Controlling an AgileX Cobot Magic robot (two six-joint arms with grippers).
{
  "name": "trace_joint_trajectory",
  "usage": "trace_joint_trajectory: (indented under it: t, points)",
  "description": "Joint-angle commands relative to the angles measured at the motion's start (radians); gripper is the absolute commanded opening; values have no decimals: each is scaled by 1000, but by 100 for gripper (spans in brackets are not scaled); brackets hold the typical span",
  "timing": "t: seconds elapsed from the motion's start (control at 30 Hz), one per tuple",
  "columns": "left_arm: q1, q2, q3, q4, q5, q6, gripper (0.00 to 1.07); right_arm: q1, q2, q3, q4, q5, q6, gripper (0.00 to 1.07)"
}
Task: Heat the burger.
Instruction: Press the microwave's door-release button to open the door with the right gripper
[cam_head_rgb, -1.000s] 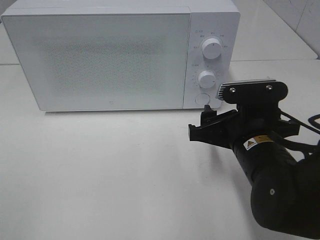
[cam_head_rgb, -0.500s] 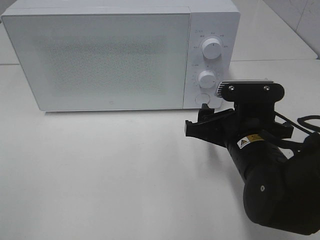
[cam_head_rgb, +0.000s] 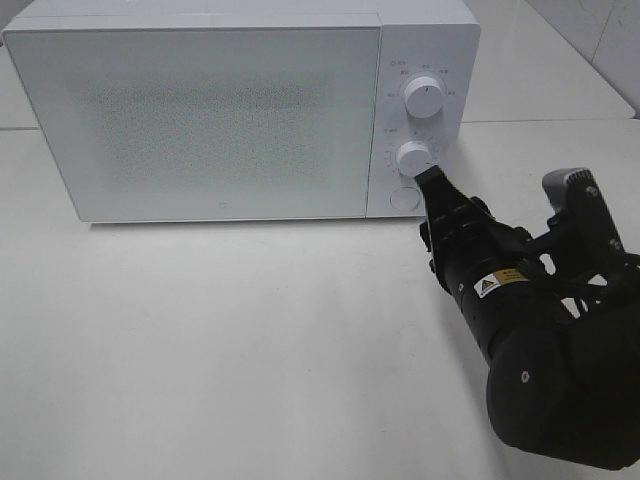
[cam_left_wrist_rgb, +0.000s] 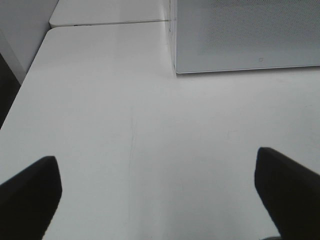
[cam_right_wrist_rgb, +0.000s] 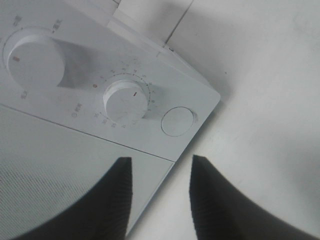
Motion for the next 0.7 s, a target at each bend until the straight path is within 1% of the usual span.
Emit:
trace_joint_trajectory:
  t: [0.03,0.07,0.1,0.13,0.17,0.2,0.23,0.27,0.53,0.57,0.6,0.63,0.67,0.7]
  points:
    - [2,-19,2,-2,1,-4,98,-4,2,-8,-12,18,160,27]
    - [2,-19,2,-2,1,-4,98,-4,2,-8,-12,27,204,24]
    - [2,-19,2,-2,1,-4,98,-4,2,-8,-12,35,291,18]
    - [2,-19,2,-2,1,-4,98,-4,2,-8,-12,35,291,18]
    - [2,-19,2,-2,1,-4,98,-4,2,-8,-12,36,325,15]
    - [2,-19,2,-2,1,-4,98,-4,2,-8,-12,37,405,8]
    - [2,-19,2,-2,1,-4,98,-4,2,-8,-12,37,405,8]
    - [2,-19,2,-2,1,-4,98,-4,2,-8,-13,50,451,1]
    - [2,-19,2,-2,1,-4,98,-9,2,-19,-16,95,462,0]
    - [2,-19,2,-2,1,-4,98,-32,5,-30,-51,117,460,0]
    - [2,-19,2,-2,1,-4,98,-32,5,-30,-51,117,460,0]
    - [2,-19,2,-2,1,-4,98,-49,11,-38,-80,120,460,0]
    - [2,-19,2,-2,1,-4,98,-86,25,-56,-135,122,466,0]
    - [2,-19,2,-2,1,-4,98,-86,25,-56,-135,122,466,0]
